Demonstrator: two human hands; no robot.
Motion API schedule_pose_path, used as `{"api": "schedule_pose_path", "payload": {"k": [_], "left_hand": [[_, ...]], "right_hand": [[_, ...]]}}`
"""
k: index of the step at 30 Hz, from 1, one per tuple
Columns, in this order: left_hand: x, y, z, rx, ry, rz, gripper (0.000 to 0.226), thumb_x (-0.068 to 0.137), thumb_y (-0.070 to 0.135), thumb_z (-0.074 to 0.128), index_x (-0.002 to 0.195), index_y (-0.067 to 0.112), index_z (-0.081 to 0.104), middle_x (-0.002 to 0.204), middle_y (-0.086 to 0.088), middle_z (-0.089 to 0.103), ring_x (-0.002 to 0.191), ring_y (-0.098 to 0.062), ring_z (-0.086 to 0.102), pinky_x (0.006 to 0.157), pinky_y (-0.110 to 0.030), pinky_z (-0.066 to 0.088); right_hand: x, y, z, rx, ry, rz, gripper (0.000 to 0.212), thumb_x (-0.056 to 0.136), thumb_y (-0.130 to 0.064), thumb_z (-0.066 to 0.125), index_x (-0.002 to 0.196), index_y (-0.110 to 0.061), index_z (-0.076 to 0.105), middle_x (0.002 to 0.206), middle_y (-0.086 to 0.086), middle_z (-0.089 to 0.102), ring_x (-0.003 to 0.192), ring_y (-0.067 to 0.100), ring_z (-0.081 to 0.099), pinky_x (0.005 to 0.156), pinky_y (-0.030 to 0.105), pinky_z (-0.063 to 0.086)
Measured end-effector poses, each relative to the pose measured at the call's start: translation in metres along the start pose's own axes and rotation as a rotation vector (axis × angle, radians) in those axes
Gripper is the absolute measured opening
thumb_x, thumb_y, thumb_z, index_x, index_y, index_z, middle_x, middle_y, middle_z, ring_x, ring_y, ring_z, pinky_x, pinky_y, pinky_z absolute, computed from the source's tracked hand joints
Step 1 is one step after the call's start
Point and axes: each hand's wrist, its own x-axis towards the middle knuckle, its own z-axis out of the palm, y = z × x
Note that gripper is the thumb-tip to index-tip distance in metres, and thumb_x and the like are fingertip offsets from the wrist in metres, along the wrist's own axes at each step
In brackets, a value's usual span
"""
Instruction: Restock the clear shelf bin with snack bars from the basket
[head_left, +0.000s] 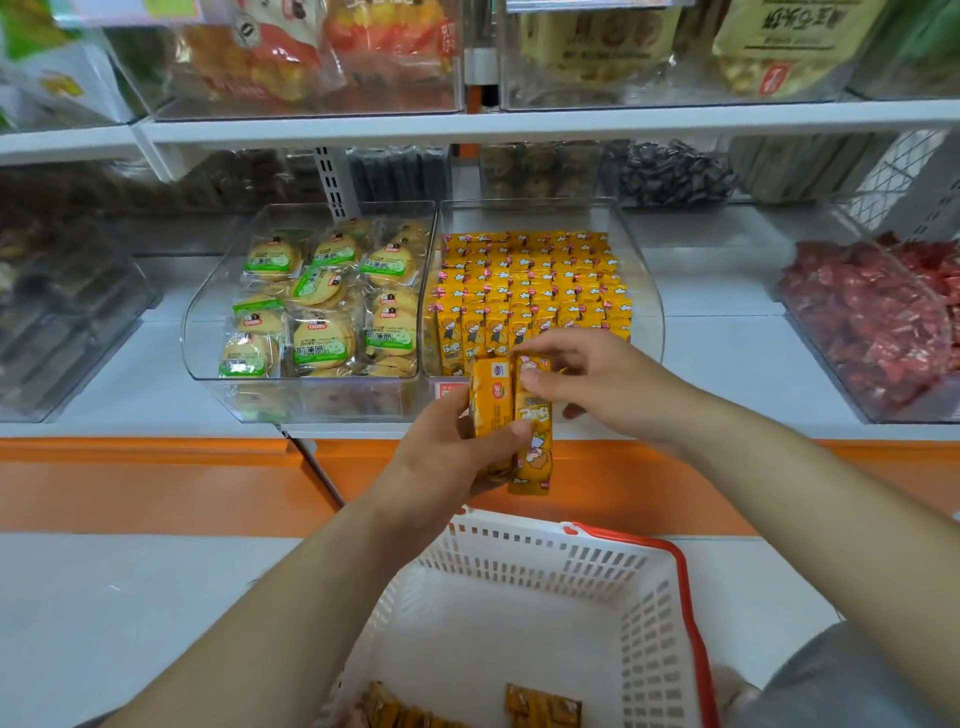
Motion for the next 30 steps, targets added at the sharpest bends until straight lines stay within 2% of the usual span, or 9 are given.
{"api": "schedule_pose_path", "payload": {"k": [5,8,14,18,21,23,25,27,30], "left_hand": [[-0.002,0.003,-0.001,-0.029,0.045,-0.020,0.031,0.094,0.022,0.071,0.123,0.021,0.063,0.104,-0.003,0.080,0.096,-0.027,0.078,0.066,-0.032,0.062],[0.000,0.009,-0.005,-0.037,0.126,0.029,0.033,0.093,0.022,0.072,0.124,0.021,0.061,0.103,0.000,0.080,0.094,-0.023,0.078,0.060,-0.027,0.059],[0.002,0.017,-0.013,-0.054,0.249,0.095,0.021,0.094,0.023,0.072,0.114,0.020,0.067,0.098,-0.002,0.080,0.087,-0.018,0.078,0.054,-0.022,0.055],[0.000,0.017,-0.010,-0.008,0.202,0.103,0.019,0.094,0.026,0.070,0.113,0.021,0.067,0.094,0.002,0.080,0.081,-0.017,0.078,0.054,-0.023,0.056],[0.000,0.018,-0.013,-0.012,0.201,0.078,0.017,0.097,0.026,0.067,0.114,0.021,0.067,0.098,0.002,0.080,0.083,-0.018,0.078,0.056,-0.025,0.057],[0.001,0.020,-0.017,-0.002,0.206,0.067,0.018,0.098,0.027,0.066,0.115,0.021,0.066,0.102,0.003,0.079,0.086,-0.019,0.078,0.060,-0.027,0.058],[0.001,0.019,-0.019,0.009,0.204,0.057,0.017,0.099,0.025,0.064,0.116,0.019,0.065,0.103,0.003,0.079,0.089,-0.020,0.078,0.065,-0.030,0.059],[0.001,0.017,-0.018,0.021,0.186,0.046,0.015,0.100,0.024,0.064,0.113,0.018,0.067,0.103,0.003,0.079,0.090,-0.020,0.078,0.067,-0.032,0.060],[0.001,0.015,-0.014,0.050,0.151,0.027,0.017,0.100,0.024,0.065,0.114,0.017,0.067,0.102,0.004,0.079,0.088,-0.020,0.078,0.066,-0.030,0.060]], "right_hand": [[0.001,-0.002,-0.012,0.362,0.225,0.108,0.023,0.088,-0.020,0.074,0.108,-0.022,0.063,0.106,0.013,0.068,0.075,0.019,0.066,0.064,0.033,0.049],[-0.001,-0.003,-0.017,0.560,0.262,0.133,0.028,0.085,-0.011,0.076,0.107,-0.014,0.060,0.105,0.017,0.068,0.068,0.019,0.069,0.056,0.029,0.053],[-0.008,-0.003,-0.003,0.311,-0.069,0.144,0.027,0.080,-0.012,0.080,0.104,-0.015,0.068,0.097,0.004,0.076,0.081,0.019,0.074,0.068,0.030,0.058],[-0.005,-0.004,0.011,0.175,-0.104,0.129,0.031,0.083,-0.029,0.079,0.108,-0.020,0.064,0.099,0.002,0.077,0.090,0.019,0.074,0.085,0.035,0.059],[-0.002,-0.006,0.003,0.191,-0.160,0.106,0.030,0.088,-0.023,0.075,0.113,-0.032,0.061,0.097,-0.006,0.075,0.083,0.015,0.073,0.071,0.034,0.059],[0.002,-0.008,-0.010,0.234,-0.067,0.032,0.031,0.087,-0.016,0.075,0.110,-0.035,0.064,0.089,-0.007,0.071,0.078,0.015,0.071,0.062,0.027,0.055],[0.008,-0.008,-0.026,0.235,0.128,-0.047,0.032,0.079,-0.015,0.079,0.102,-0.034,0.067,0.095,-0.002,0.069,0.083,0.015,0.068,0.067,0.032,0.054],[0.016,-0.004,-0.038,0.142,0.302,-0.093,0.032,0.075,-0.019,0.083,0.097,-0.033,0.065,0.102,0.002,0.069,0.079,0.011,0.067,0.069,0.034,0.056],[0.034,0.010,-0.047,-0.094,0.438,-0.095,0.032,0.077,-0.024,0.085,0.096,-0.033,0.061,0.101,-0.006,0.065,0.072,0.001,0.066,0.062,0.021,0.050]]}}
